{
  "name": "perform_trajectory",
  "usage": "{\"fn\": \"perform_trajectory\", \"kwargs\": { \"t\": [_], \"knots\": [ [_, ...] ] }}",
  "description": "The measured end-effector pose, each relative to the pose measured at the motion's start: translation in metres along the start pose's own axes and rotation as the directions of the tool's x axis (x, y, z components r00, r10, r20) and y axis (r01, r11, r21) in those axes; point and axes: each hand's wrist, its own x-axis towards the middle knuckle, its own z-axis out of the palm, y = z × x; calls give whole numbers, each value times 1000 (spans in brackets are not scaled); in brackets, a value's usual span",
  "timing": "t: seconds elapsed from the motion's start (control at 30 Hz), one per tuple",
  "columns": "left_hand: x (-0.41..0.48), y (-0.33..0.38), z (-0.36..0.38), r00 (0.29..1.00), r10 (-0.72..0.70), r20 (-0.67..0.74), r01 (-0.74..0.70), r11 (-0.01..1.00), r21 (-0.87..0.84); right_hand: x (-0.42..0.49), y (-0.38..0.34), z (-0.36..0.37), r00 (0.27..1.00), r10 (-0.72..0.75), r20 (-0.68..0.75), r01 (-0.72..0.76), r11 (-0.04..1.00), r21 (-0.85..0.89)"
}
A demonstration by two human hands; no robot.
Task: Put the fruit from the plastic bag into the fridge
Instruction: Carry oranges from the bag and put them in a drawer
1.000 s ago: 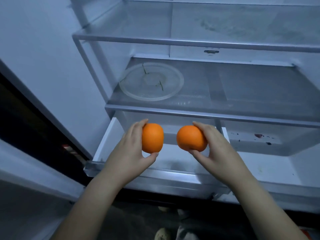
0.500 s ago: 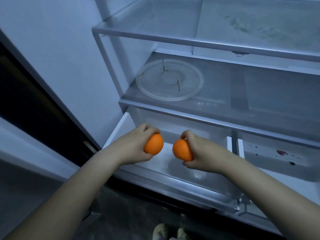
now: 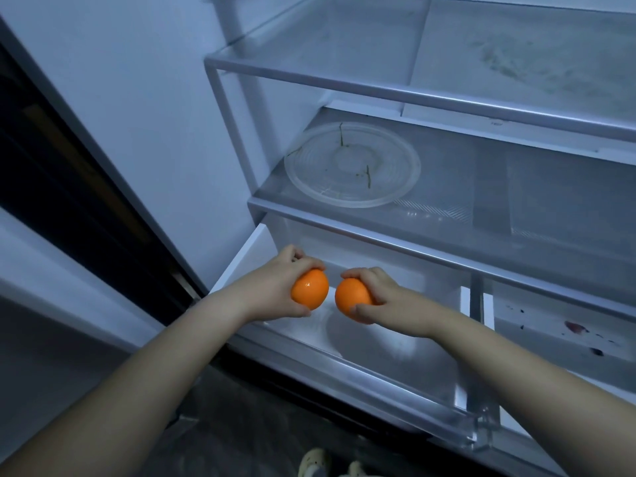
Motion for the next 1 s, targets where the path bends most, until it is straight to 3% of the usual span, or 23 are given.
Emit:
{"fn": "perform_trajectory", "kwargs": {
  "t": [0.13,0.3,0.7,1.0],
  "knots": [
    [11,-3,3,998,-12,54,6,994,114,9,1,6,998,-63,-16,57,970,-235],
    [25,-9,10,987,-10,158,-34,960,276,24,5,18,996,-87,-15,67,857,-511],
    [60,-13,14,963,-72,260,-60,882,468,59,10,33,997,72,-3,-60,800,-597],
    [67,-30,32,941,-117,319,-20,918,395,67,28,43,999,27,-36,-43,797,-602]
  ]
}}
